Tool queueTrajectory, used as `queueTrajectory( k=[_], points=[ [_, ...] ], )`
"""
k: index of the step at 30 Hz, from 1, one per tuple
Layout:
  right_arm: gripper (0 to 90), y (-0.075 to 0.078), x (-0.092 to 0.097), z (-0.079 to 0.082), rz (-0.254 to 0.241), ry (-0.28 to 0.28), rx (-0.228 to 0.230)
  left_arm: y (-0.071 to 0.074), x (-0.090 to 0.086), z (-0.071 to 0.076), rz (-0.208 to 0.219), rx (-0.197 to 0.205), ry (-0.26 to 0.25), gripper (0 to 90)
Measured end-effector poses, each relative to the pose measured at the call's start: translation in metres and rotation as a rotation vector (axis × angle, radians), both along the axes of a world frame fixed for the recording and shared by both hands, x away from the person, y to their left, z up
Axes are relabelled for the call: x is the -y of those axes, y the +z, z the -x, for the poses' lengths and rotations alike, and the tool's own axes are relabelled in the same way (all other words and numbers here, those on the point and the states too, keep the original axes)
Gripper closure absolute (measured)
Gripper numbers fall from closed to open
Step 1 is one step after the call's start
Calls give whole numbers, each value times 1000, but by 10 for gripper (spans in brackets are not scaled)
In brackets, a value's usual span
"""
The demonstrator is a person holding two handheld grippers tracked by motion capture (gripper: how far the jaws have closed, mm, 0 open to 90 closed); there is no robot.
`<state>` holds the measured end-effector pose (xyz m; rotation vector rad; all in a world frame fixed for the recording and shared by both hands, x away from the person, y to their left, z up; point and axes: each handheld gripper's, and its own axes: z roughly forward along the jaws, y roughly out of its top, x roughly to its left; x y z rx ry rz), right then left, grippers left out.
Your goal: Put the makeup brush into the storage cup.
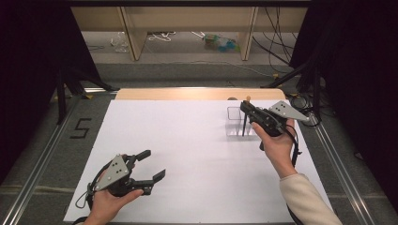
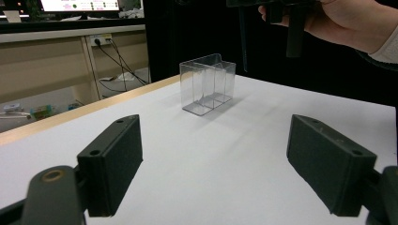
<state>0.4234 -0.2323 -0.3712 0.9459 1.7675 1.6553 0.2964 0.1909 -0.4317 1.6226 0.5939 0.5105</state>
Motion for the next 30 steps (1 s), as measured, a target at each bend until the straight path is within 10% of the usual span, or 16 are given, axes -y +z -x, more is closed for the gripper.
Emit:
queueTrajectory(
  k=[30],
  points=[
    [841, 5, 2, -12, -5, -28, 13, 0, 0, 0, -1, -3, 0, 187]
  ],
)
